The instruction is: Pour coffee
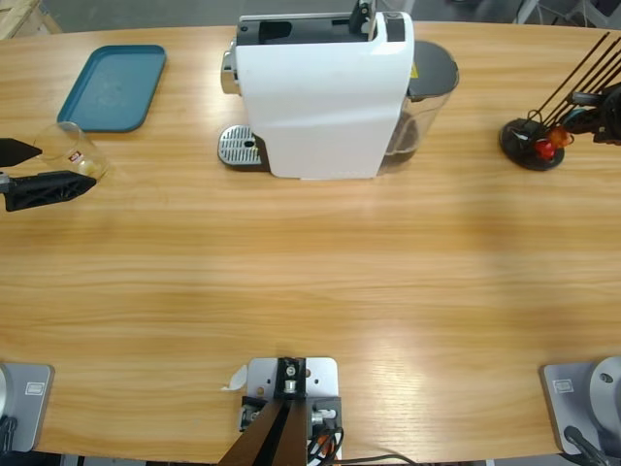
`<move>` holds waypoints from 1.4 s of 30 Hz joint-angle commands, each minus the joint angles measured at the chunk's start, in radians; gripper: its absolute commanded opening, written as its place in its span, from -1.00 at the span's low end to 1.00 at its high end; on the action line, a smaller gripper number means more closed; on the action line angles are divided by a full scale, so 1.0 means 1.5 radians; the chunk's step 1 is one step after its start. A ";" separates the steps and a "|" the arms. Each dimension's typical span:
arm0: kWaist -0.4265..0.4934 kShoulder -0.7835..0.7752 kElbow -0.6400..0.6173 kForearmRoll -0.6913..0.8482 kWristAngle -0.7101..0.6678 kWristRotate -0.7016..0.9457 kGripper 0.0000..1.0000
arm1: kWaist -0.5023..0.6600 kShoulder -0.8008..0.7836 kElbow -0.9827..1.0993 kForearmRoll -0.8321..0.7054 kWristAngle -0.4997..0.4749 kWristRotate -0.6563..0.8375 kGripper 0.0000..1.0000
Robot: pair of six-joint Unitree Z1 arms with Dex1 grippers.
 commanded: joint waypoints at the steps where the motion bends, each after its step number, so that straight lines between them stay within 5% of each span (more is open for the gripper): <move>1: -0.005 -0.014 0.025 -0.009 0.009 -0.007 0.95 | -0.006 -0.030 -0.058 0.068 -0.005 -0.020 -0.98; 36: -0.005 -0.014 0.028 -0.015 0.006 -0.007 0.95 | -0.006 -0.084 -0.399 0.392 -0.030 -0.061 -0.98; 42: -0.005 -0.013 0.029 -0.017 0.005 -0.007 0.95 | 0.133 -0.107 -0.514 0.432 0.057 -0.158 -0.98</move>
